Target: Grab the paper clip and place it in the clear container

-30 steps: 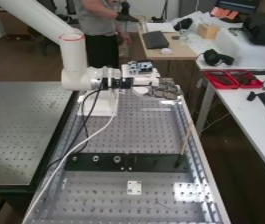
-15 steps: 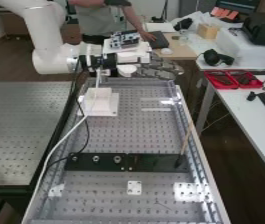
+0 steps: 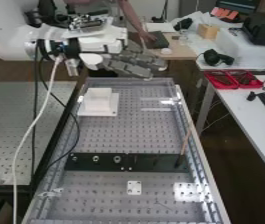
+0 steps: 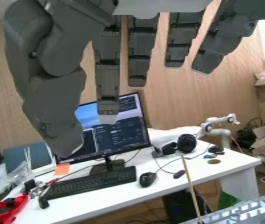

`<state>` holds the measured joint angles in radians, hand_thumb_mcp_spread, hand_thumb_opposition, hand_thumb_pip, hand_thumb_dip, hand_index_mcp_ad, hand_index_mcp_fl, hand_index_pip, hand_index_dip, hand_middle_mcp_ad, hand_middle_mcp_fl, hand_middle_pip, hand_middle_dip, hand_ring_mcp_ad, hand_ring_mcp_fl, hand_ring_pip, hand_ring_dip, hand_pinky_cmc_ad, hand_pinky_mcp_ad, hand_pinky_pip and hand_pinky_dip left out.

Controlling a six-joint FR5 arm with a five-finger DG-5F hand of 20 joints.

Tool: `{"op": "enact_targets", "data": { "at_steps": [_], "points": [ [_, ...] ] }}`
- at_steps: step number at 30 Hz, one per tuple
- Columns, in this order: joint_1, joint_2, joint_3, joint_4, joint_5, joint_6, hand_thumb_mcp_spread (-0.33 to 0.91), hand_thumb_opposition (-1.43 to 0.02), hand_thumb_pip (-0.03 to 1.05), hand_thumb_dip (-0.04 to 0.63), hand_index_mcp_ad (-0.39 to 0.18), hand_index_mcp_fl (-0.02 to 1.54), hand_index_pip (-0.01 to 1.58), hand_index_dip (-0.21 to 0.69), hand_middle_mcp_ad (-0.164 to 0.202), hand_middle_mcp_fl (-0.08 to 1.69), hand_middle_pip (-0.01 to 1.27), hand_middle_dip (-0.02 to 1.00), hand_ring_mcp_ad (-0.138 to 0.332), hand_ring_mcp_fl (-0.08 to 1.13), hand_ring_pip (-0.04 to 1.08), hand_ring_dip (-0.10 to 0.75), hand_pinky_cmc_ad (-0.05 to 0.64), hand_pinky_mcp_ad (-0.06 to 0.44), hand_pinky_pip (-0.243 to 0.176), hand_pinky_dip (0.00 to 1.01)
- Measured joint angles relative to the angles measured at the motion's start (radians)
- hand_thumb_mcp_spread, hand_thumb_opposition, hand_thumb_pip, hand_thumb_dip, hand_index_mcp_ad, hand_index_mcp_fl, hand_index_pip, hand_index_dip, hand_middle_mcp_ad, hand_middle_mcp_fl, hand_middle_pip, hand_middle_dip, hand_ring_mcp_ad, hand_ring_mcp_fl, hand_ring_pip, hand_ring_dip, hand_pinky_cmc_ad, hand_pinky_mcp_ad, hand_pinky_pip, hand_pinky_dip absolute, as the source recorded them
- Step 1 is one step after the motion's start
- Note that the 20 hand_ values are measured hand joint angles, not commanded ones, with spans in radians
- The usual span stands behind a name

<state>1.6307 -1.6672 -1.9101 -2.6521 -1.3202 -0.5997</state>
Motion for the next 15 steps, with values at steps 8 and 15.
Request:
{"op": "enact_targets", "data": {
  "at_steps": [8, 15],
  "points": [
    [0.003, 0.009, 0.007, -0.009, -0.008, -0.006, 0.46, -0.82, 0.46, 0.255, -0.093, 0.59, 0.42, 0.222, -0.005, 0.30, 0.12, 0.16, 0.115, 0.07, 0.10, 0.021, 0.349, 0.185, 0.017, 0.16],
    [0.008, 0.009, 0.013, 0.001, -0.007, -0.009, 0.46, -0.82, 0.45, 0.255, -0.093, 0.61, 0.35, 0.253, -0.005, 0.30, 0.12, 0.16, 0.113, 0.07, 0.10, 0.021, 0.339, 0.185, 0.017, 0.16]
  ]
}}
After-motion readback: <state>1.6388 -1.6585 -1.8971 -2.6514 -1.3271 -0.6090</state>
